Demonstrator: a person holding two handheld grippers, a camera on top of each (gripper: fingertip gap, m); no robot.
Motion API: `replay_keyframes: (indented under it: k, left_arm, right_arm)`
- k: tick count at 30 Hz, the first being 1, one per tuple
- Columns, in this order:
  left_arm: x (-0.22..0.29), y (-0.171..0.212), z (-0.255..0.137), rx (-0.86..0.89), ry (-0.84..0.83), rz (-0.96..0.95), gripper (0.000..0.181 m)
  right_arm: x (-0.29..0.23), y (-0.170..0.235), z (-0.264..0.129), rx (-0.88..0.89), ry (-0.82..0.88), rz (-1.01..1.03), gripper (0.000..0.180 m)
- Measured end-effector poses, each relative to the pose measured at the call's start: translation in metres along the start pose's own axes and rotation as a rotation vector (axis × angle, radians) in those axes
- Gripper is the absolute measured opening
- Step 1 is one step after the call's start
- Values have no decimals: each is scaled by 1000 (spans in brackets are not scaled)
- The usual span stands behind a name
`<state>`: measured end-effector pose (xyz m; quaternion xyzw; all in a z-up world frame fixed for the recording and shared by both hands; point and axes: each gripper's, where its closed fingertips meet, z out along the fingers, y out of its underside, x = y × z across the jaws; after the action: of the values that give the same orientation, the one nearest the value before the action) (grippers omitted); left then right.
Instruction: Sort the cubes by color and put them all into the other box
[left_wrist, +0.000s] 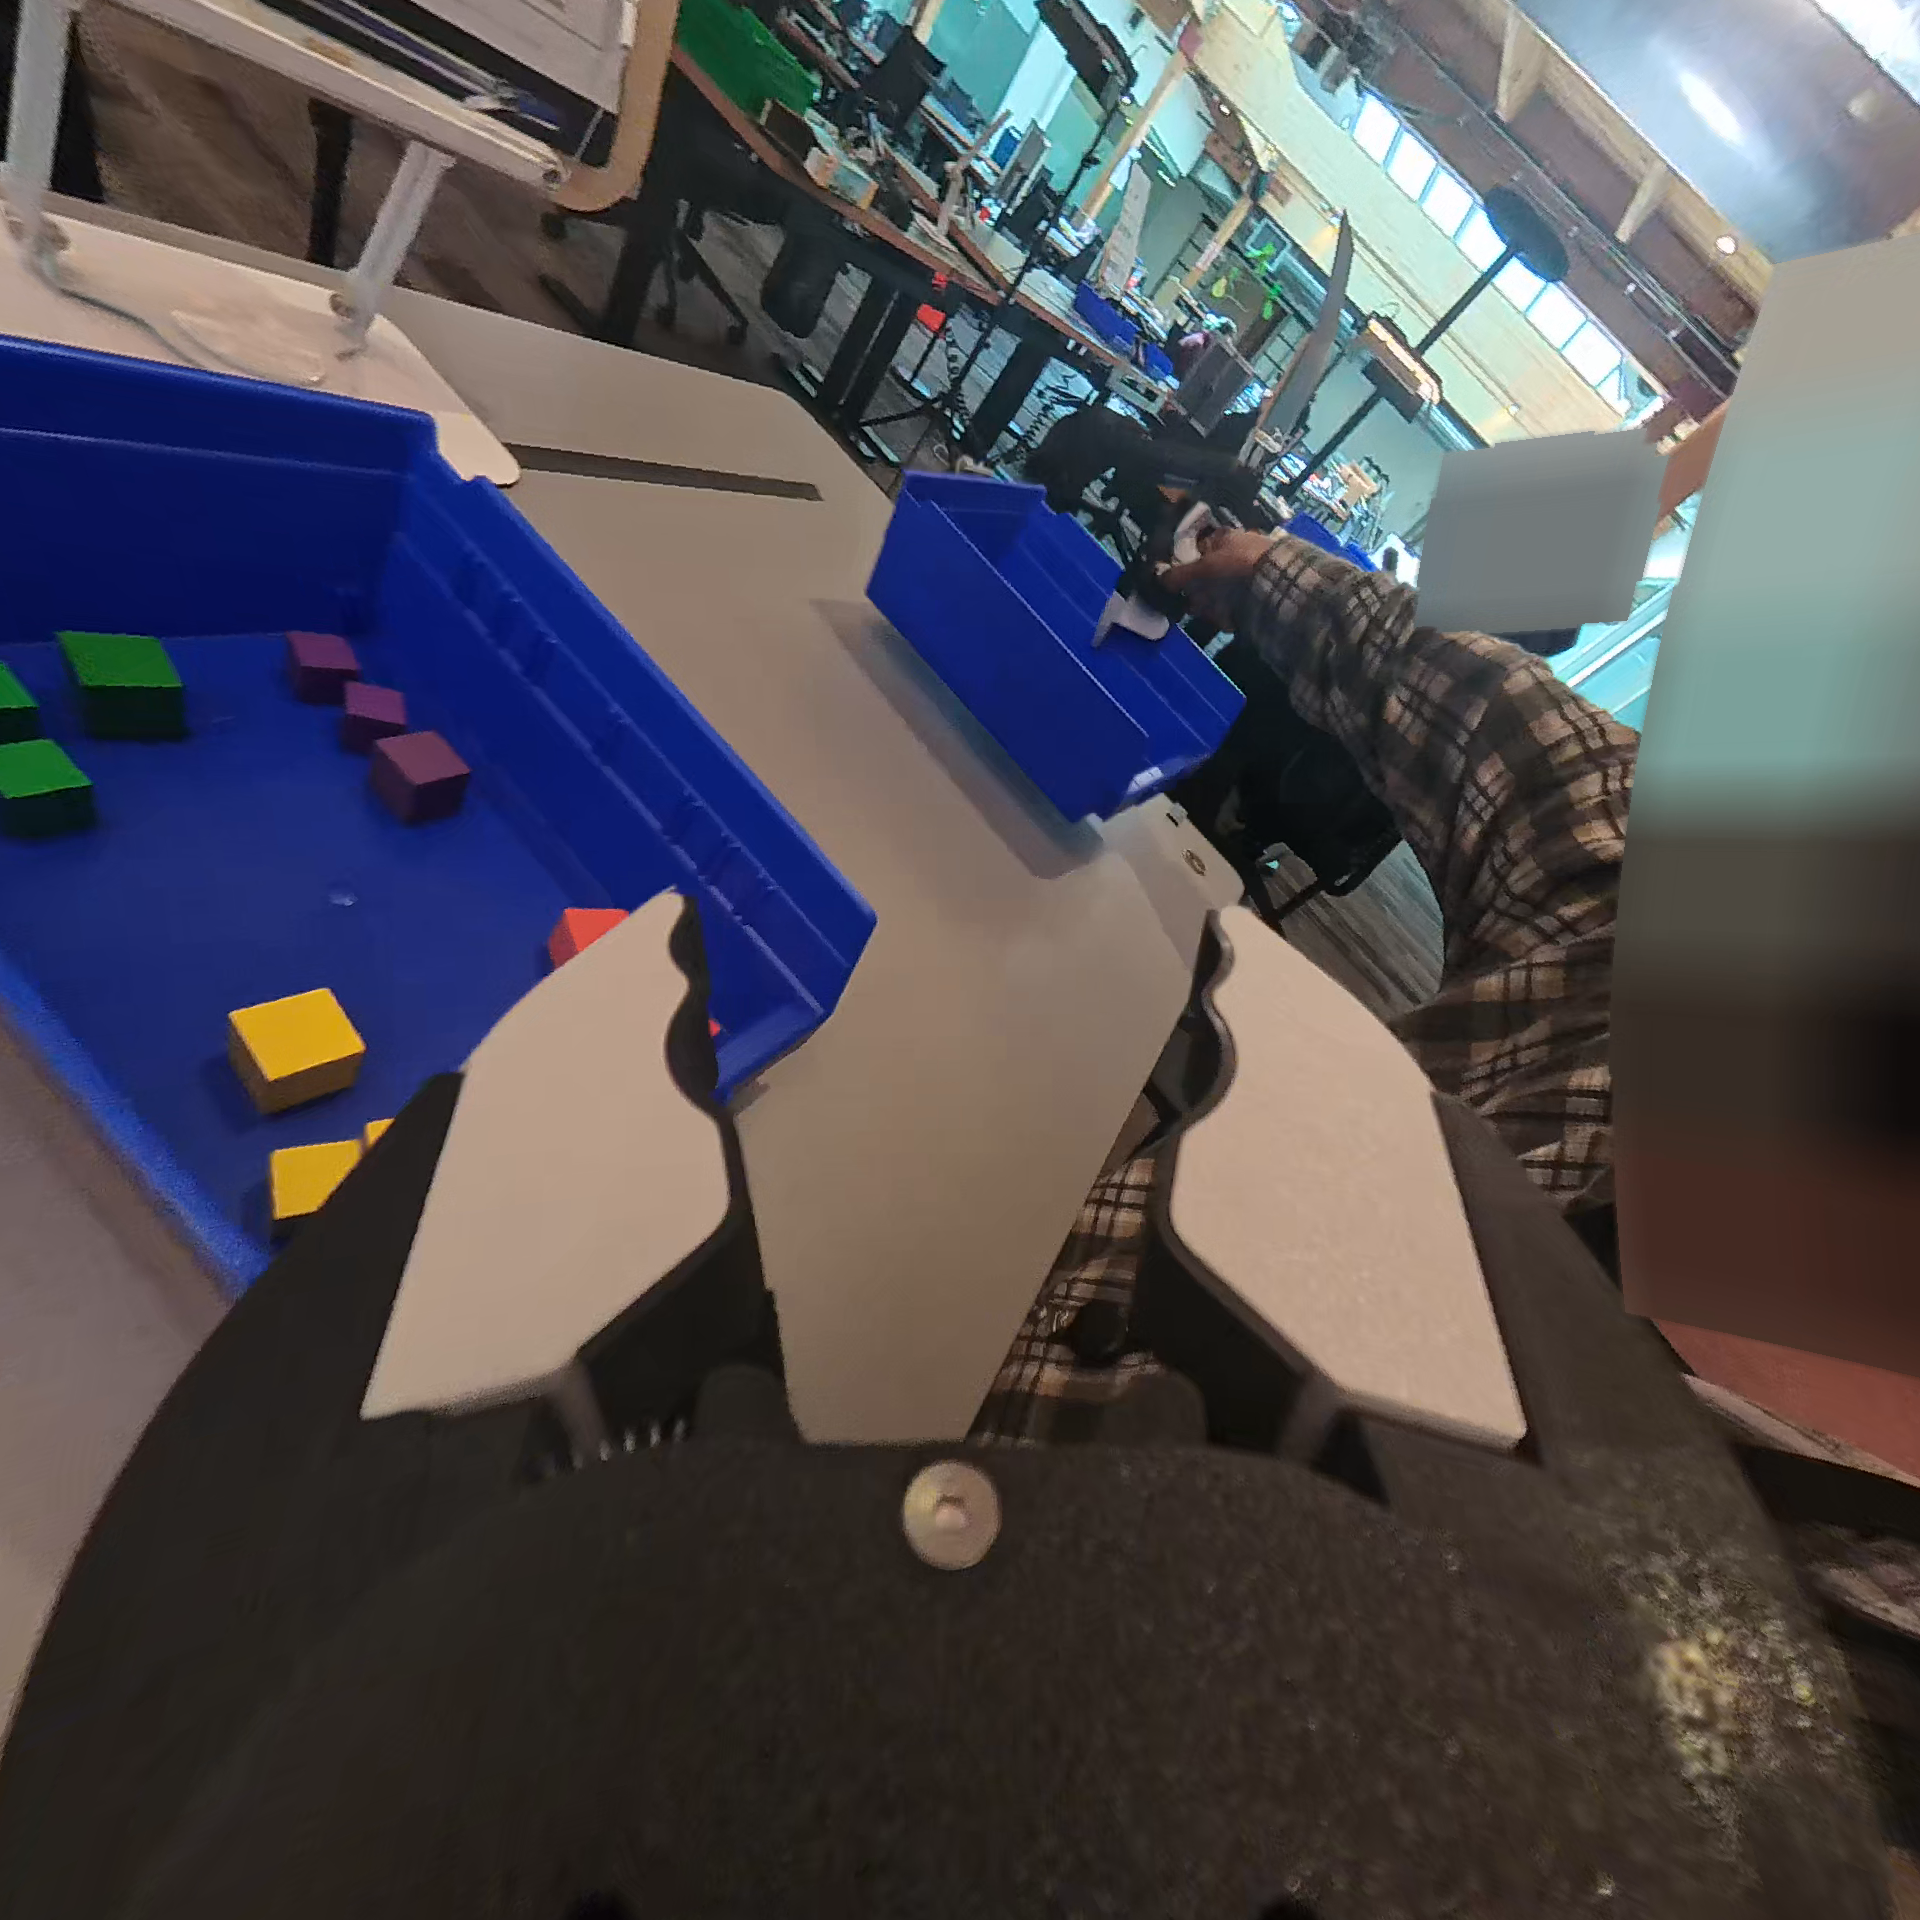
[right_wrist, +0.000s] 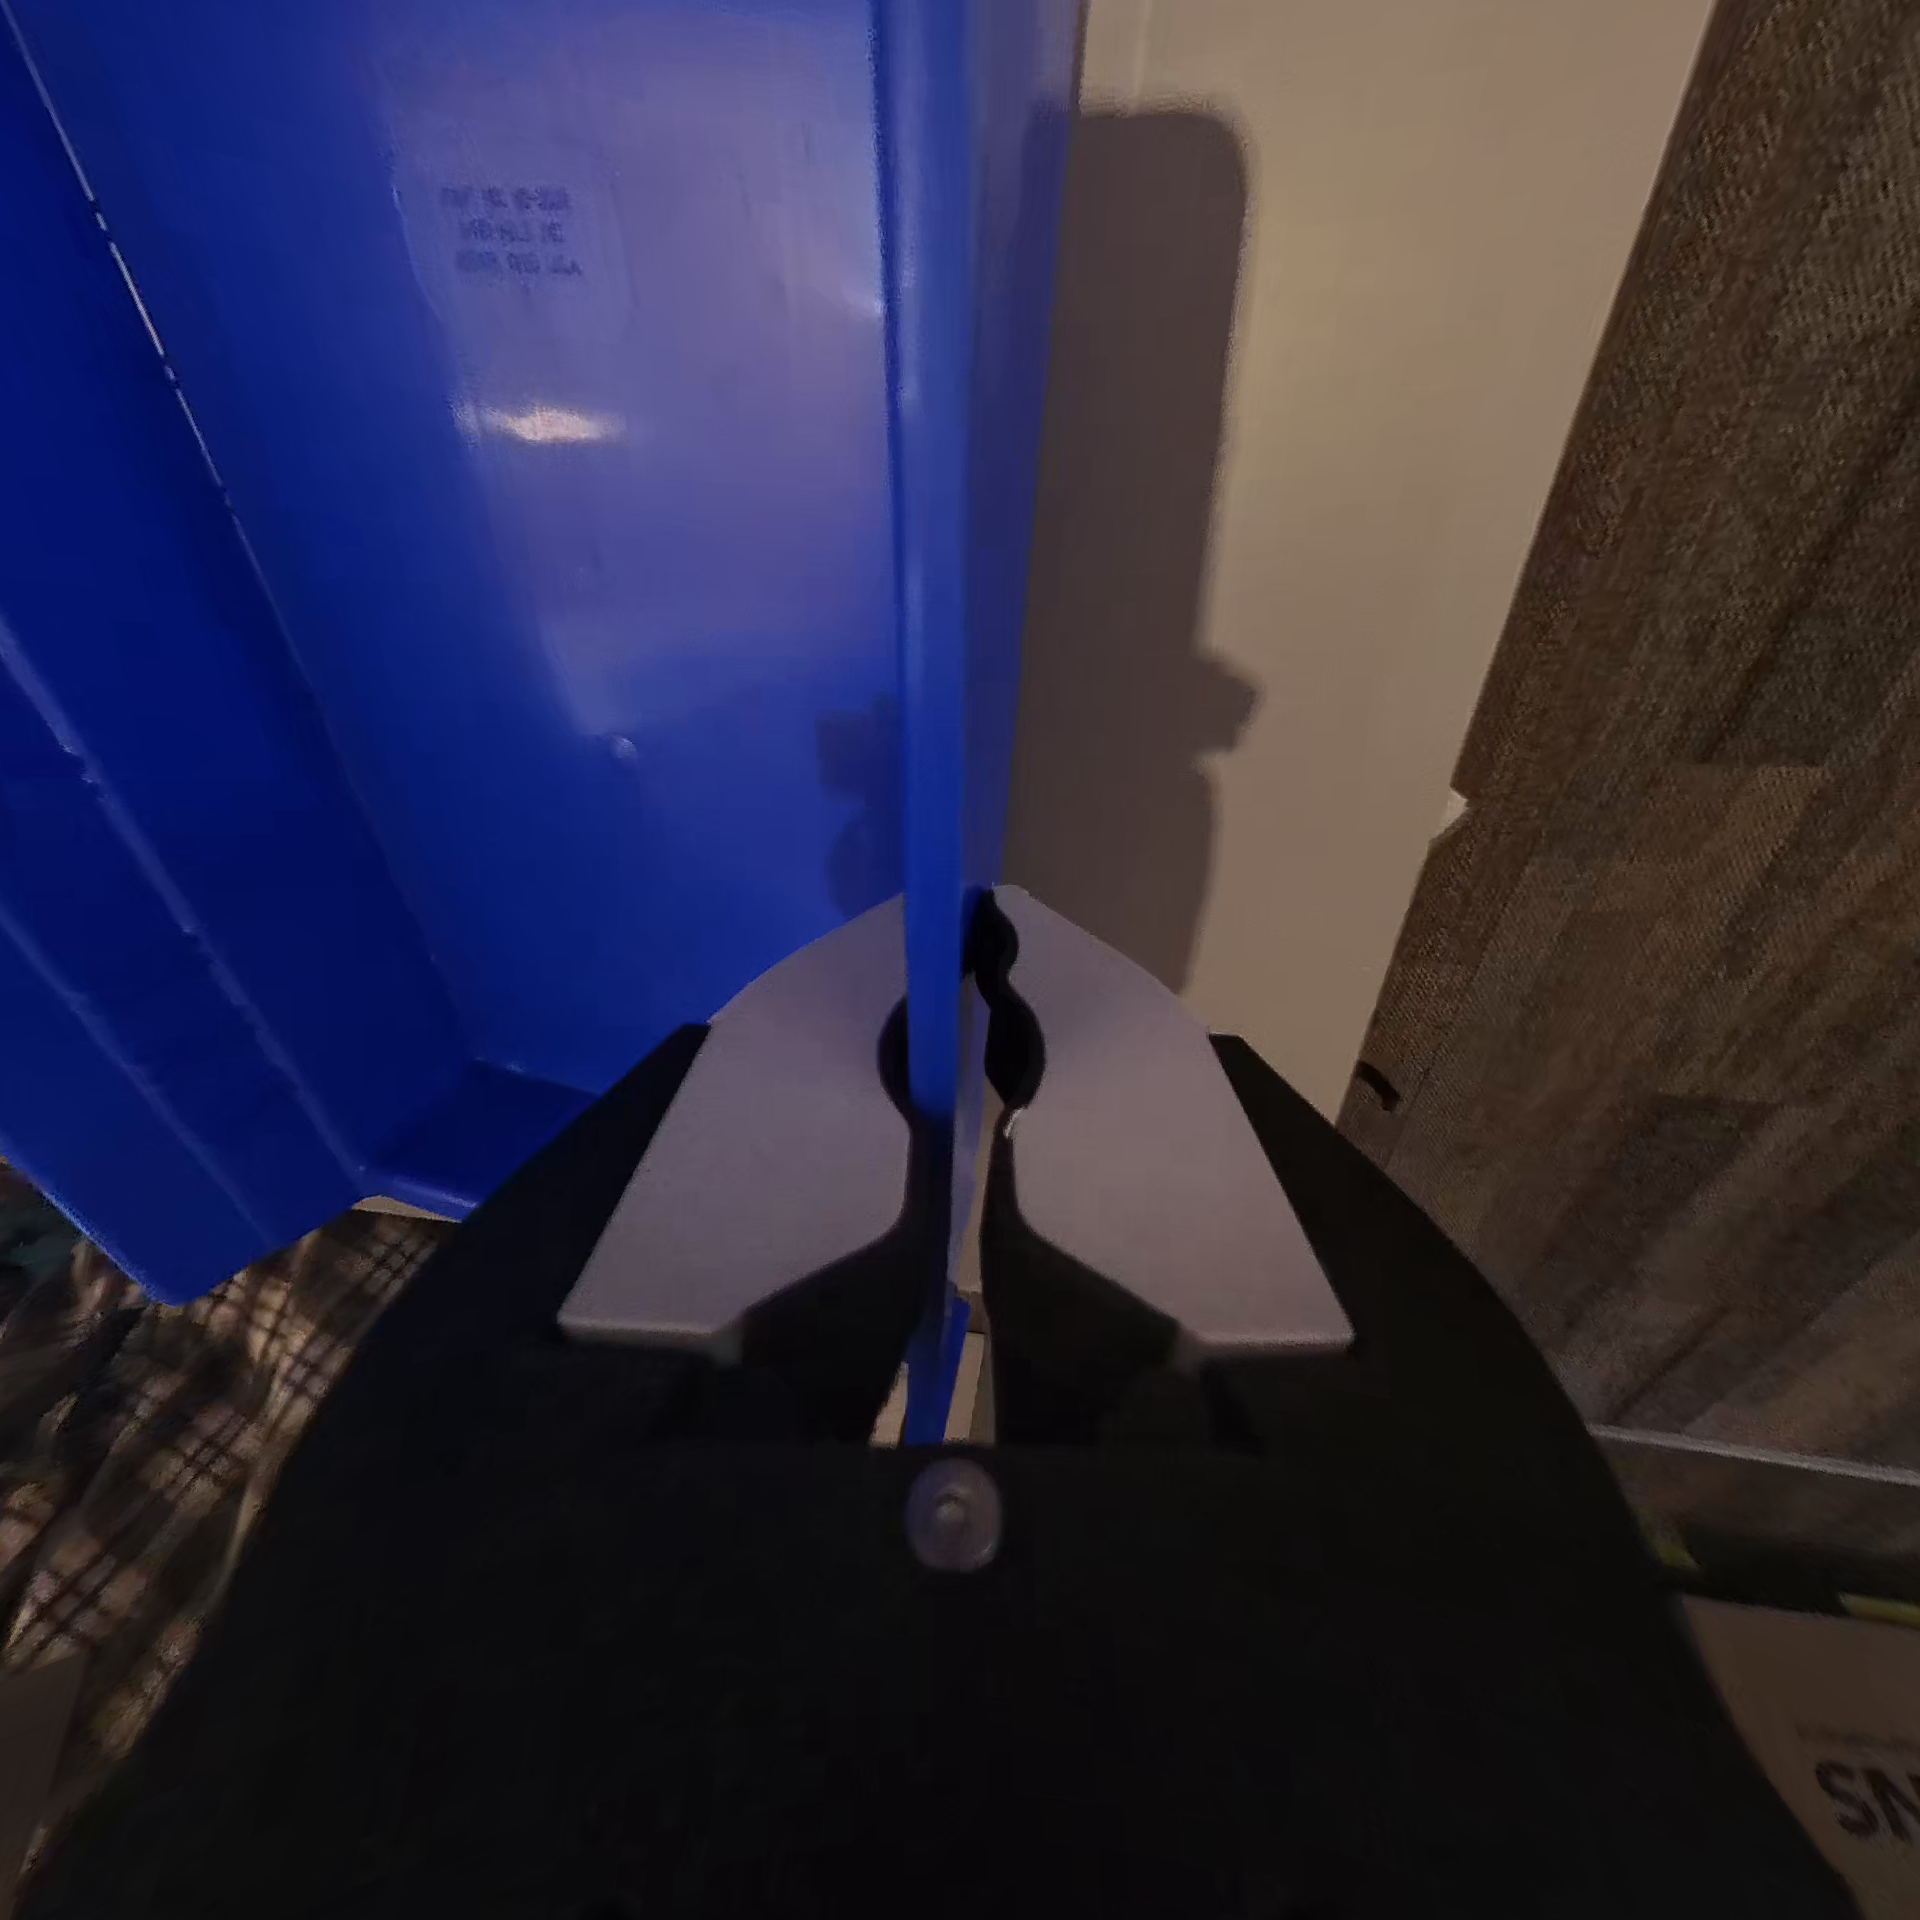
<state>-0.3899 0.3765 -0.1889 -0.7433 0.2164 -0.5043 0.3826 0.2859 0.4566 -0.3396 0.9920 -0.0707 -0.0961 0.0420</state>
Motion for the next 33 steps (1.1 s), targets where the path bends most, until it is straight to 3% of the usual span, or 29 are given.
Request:
replay_keyframes:
  k: [15,19,21,25,29,33]
  left_arm:
    - [-49,-12,14,-75,-189,-23,89]
    - [-64,-18,7,-87,-276,22,91]
    - [-69,-20,3,-90,-296,43,92]
    - [-80,-20,-1,-97,-312,62,91]
    - [-92,-22,-4,-94,-345,108,90]
    - [-109,-24,1,-116,-406,145,89]
  right_arm:
    - [38,-3,34,-3,-68,-83,9]
    - [48,5,20,-15,-26,-98,70]
    - [52,11,4,-11,40,-126,90]
    - [20,-3,-57,250,42,-186,95]
    - [-63,-12,-133,653,0,-340,96]
    - [-162,8,-165,948,-67,-494,96]
